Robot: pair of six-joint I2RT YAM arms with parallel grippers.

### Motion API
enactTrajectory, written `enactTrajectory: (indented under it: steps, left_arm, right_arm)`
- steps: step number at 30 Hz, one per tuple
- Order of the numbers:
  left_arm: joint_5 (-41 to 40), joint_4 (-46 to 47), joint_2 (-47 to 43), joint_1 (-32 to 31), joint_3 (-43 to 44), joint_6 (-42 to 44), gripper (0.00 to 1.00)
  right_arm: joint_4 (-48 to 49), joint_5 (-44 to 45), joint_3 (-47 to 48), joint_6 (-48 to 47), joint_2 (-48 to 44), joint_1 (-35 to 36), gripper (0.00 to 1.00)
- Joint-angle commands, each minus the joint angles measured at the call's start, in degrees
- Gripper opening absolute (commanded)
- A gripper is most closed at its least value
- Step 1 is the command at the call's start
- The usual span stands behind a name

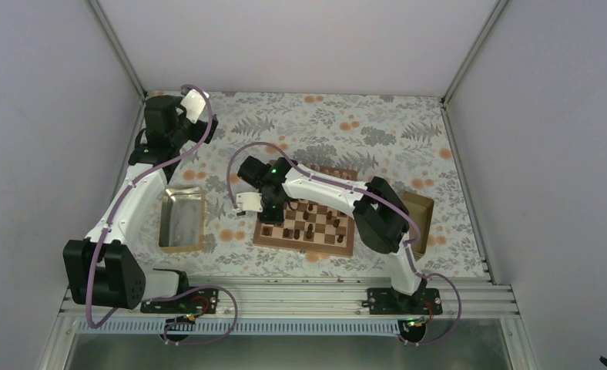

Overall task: Set up the chess pieces on the board
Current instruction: Adjust the chess piece on the chessboard.

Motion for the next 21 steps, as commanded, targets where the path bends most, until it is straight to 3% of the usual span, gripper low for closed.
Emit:
enactTrajectory:
  steps: [1,21]
  left_arm:
    - [0.8,1.1,-1.0,0.4,-0.2,0.5,1.00]
    - [1.2,1.0,-0.9,0.4,-0.3,0.5,1.00]
  right_arm:
    - [0.8,0.6,0.1,0.6,-2.7,0.1,0.08]
    - [-0.5,1.1,-0.5,0.4,-2.0,-0.8,0.10]
